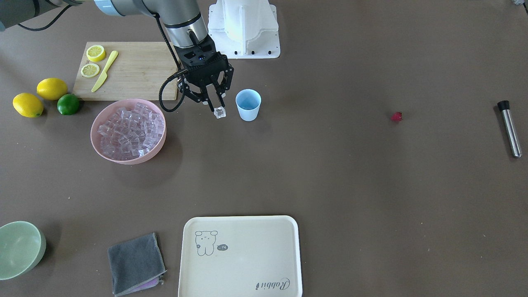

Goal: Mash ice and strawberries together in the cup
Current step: 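Carry the ice cube with the right gripper over the blue cup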

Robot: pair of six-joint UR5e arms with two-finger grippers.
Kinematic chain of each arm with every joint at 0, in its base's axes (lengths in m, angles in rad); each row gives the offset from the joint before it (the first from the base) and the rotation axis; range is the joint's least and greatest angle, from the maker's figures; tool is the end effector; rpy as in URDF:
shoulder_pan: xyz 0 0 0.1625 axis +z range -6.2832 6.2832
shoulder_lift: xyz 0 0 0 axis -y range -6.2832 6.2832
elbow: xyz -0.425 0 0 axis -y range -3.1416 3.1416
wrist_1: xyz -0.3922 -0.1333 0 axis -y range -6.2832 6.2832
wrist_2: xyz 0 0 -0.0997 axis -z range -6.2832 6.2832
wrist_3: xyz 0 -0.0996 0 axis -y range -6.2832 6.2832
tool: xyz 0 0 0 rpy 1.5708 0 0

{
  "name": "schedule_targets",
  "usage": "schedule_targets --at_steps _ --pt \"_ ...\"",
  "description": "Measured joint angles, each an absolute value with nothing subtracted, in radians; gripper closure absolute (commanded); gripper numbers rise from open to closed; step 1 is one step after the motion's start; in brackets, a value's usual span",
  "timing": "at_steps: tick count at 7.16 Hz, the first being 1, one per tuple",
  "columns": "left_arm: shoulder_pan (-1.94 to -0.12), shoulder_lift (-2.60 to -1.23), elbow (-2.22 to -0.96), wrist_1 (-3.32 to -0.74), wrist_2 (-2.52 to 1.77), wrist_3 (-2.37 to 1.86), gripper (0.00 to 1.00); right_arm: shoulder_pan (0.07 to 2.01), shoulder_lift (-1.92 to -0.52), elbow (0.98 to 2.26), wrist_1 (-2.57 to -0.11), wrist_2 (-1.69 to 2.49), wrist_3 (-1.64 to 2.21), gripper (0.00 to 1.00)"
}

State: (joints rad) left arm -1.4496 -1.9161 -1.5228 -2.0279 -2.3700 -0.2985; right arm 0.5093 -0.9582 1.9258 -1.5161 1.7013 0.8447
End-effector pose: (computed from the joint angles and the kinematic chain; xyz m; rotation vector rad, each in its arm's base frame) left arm 0.0158 -0.6419 0.4298 0.5373 0.8890 0.1401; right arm -0.4679 -0.3991 0.1536 0.4958 -0.9038 -0.2640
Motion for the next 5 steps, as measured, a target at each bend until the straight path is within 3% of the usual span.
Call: schedule_targets --at_steps 5 --pt "-1.448 -1.915 -1.521 -2.035 -2.37 -0.298 0.02 0.435 -0.939 1.888 -1.427 1.669 0.84 1.0"
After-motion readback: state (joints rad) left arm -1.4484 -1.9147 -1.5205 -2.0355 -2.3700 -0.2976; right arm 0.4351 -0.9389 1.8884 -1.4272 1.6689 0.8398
